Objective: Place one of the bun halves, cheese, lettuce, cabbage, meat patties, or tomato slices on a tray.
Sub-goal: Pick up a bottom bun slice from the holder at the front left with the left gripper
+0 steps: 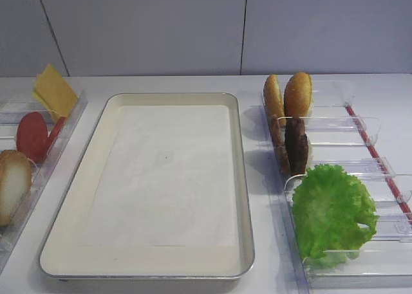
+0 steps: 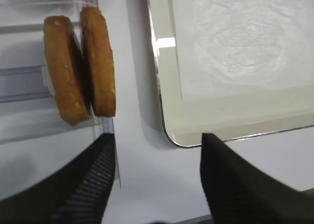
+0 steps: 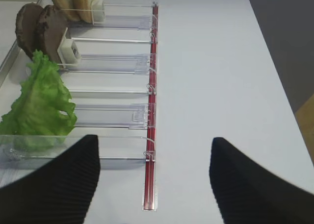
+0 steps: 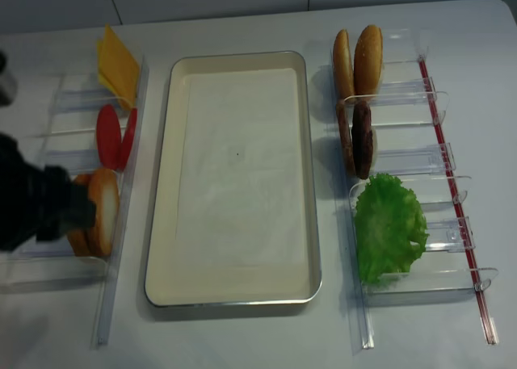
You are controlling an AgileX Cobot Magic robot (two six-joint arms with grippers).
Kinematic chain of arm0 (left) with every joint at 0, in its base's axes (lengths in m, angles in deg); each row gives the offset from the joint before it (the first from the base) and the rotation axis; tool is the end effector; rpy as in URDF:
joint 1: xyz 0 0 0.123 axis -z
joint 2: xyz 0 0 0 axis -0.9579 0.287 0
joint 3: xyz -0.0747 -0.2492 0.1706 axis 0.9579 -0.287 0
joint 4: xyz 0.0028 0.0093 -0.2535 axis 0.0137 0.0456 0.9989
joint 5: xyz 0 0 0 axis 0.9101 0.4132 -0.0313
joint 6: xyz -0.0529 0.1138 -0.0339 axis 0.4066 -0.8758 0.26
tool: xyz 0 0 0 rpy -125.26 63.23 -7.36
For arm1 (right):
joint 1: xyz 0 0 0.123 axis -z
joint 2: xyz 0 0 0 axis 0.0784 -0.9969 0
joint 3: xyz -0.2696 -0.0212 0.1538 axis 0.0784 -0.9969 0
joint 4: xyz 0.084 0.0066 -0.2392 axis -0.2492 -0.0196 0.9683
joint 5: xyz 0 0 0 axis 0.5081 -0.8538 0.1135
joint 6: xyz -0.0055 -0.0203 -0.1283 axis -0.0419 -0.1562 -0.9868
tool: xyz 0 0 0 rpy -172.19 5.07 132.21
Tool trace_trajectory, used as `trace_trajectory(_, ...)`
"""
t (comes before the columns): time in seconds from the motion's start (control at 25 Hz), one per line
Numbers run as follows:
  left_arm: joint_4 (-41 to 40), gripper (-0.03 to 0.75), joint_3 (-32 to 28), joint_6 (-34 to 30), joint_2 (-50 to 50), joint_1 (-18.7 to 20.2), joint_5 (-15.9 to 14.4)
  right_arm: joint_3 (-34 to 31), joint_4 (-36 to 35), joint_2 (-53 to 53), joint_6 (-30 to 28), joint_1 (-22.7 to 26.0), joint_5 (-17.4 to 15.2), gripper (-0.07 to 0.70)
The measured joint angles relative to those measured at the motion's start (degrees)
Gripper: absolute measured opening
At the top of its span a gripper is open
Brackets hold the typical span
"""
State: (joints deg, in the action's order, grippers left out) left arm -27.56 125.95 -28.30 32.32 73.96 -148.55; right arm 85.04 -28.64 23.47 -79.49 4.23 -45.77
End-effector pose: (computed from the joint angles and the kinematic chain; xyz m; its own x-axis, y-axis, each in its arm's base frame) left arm 0.1663 -0.0307 0.3127 -0.9412 0.0053 -0.3379 0.0813 0.9740 -0.2112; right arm 0.0005 0.0034 0.2426 -0.5355 -0.0076 -0.8445 -0.0293 0.9995 0.0096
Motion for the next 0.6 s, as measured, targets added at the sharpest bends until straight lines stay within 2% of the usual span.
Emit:
trace_trajectory(0.32, -4.7, 0.392, 6.7, 1.3, 13.3, 0.0, 0.6, 0.0, 0.0, 0.0, 0.0, 0.0, 0.0, 0.47)
trace_trajectory(0.6, -6.5, 0.363, 8.2, 3.6, 18.7, 4.4, 0.9, 0.0, 0.0, 0.0, 0.0, 0.0, 0.0, 0.47)
